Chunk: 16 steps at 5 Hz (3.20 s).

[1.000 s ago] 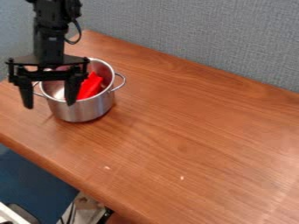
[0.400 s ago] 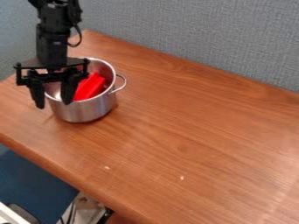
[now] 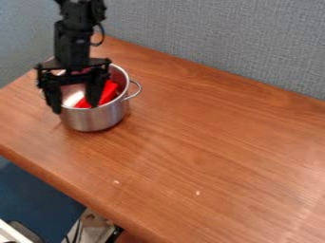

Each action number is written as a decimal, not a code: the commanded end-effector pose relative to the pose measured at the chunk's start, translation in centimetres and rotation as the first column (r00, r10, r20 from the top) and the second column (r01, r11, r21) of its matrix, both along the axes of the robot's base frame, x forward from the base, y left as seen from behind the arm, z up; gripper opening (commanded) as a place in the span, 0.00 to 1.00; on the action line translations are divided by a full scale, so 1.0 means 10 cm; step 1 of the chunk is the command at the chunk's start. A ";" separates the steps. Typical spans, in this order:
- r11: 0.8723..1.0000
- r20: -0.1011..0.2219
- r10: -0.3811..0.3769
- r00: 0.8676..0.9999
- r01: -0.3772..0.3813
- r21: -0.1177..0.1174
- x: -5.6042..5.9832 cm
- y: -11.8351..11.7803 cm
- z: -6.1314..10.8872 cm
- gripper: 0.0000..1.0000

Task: Put the red object in the metal pot

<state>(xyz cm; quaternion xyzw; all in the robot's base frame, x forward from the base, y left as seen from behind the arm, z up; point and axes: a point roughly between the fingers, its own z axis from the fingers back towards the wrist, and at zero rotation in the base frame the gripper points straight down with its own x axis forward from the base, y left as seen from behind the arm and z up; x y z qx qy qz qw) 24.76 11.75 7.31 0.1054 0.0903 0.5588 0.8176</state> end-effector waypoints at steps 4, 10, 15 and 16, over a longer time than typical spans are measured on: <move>0.978 0.043 0.207 0.977 -0.207 -0.010 0.29 -0.06 -0.10 1.00; 0.996 0.086 0.072 0.994 -0.068 -0.049 0.42 -0.03 -0.06 0.00; 0.998 0.146 -0.002 0.989 0.011 -0.061 0.27 -0.25 -0.07 0.00; 0.997 0.146 0.036 0.989 -0.026 -0.067 0.35 -0.20 -0.07 0.00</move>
